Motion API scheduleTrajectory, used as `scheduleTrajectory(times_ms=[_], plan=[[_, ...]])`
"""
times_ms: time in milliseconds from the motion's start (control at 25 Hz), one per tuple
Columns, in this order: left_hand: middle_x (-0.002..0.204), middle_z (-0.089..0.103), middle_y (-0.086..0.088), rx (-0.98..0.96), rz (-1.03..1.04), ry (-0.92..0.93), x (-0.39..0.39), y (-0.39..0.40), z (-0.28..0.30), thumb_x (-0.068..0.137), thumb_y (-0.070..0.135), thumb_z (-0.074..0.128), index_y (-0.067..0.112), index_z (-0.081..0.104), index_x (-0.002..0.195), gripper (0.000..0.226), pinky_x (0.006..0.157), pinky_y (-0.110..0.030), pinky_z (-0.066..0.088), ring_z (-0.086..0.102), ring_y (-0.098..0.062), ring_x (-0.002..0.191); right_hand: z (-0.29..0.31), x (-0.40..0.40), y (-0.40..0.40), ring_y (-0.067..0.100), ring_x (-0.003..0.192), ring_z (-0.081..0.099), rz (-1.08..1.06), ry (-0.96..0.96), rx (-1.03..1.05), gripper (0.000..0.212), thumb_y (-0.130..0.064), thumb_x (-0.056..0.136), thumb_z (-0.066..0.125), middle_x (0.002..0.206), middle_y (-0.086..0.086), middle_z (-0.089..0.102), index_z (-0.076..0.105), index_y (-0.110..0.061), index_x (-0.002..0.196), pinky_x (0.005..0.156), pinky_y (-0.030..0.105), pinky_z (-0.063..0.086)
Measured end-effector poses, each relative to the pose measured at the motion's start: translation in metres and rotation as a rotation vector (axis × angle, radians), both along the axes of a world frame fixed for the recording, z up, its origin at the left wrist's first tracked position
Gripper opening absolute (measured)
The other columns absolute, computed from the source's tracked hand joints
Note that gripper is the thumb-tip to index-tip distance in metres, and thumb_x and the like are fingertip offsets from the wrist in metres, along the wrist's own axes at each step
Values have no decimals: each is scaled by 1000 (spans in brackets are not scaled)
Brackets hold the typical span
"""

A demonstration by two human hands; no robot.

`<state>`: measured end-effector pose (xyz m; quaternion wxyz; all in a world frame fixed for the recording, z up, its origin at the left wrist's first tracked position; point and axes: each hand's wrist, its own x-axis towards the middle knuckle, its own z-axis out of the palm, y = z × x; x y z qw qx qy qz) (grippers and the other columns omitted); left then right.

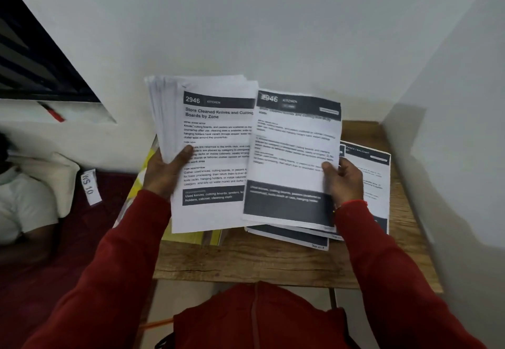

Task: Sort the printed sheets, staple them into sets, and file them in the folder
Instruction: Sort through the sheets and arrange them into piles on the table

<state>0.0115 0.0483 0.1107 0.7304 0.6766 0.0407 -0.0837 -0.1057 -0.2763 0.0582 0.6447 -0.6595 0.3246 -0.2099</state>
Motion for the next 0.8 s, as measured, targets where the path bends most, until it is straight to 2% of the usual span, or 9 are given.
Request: scheduleTrajectory(times_ms=[120, 240, 440, 600, 720, 760, 800], plan=[[110, 69, -11, 34, 52, -26, 6, 17, 0, 88, 17, 68, 15, 63, 109, 21, 79, -34, 59, 72, -14, 83, -20, -18, -33, 27, 98, 66, -105, 218, -192, 13, -13, 89, 63, 100, 7, 72, 70, -12, 100, 93, 39, 51], [116, 68, -16, 45, 126, -38, 10, 38, 3, 86, 21, 71, 12, 62, 118, 34, 84, -40, 58, 71, -21, 90, -36, -27, -38, 32, 104, 63, -87, 363, -316, 22, -16, 89, 63, 110, 14, 70, 69, -10, 109, 93, 35, 46], [116, 69, -11, -4, 194, -69, 15, 61, 14, 84, 25, 75, 10, 61, 125, 46, 88, -47, 56, 68, -29, 103, -44, -7, 5, 35, 102, 62, 80, 377, -342, 23, -14, 90, 62, 108, 17, 70, 69, -7, 111, 86, 34, 46], [114, 70, -11, -18, 166, -48, 6, 49, 14, 87, 21, 70, 9, 60, 126, 42, 85, -43, 58, 70, -24, 96, -54, -4, 32, 39, 104, 60, 192, 441, -407, 27, -16, 90, 64, 110, 20, 68, 66, -5, 115, 85, 36, 45], [114, 69, -15, -2, 104, -33, -3, 31, 8, 89, 19, 68, 7, 59, 125, 39, 84, -42, 58, 70, -26, 95, -47, -10, 41, 38, 108, 52, 73, 434, -629, 41, -34, 88, 68, 116, 15, 60, 61, -14, 122, 89, 45, 43], [112, 69, -15, -10, 89, -26, -5, 25, 6, 90, 17, 66, 6, 58, 124, 37, 81, -40, 59, 71, -24, 92, -36, -10, 44, 32, 106, 53, 32, 361, -619, 40, -42, 88, 65, 114, 10, 61, 62, -19, 120, 88, 45, 44], [110, 69, -13, -23, 73, -15, -6, 19, 4, 90, 15, 65, 6, 58, 124, 35, 77, -38, 60, 71, -21, 87, -18, -9, 47, 23, 99, 56, 53, 244, -508, 35, -46, 89, 62, 109, 4, 63, 63, -23, 115, 84, 43, 47]])
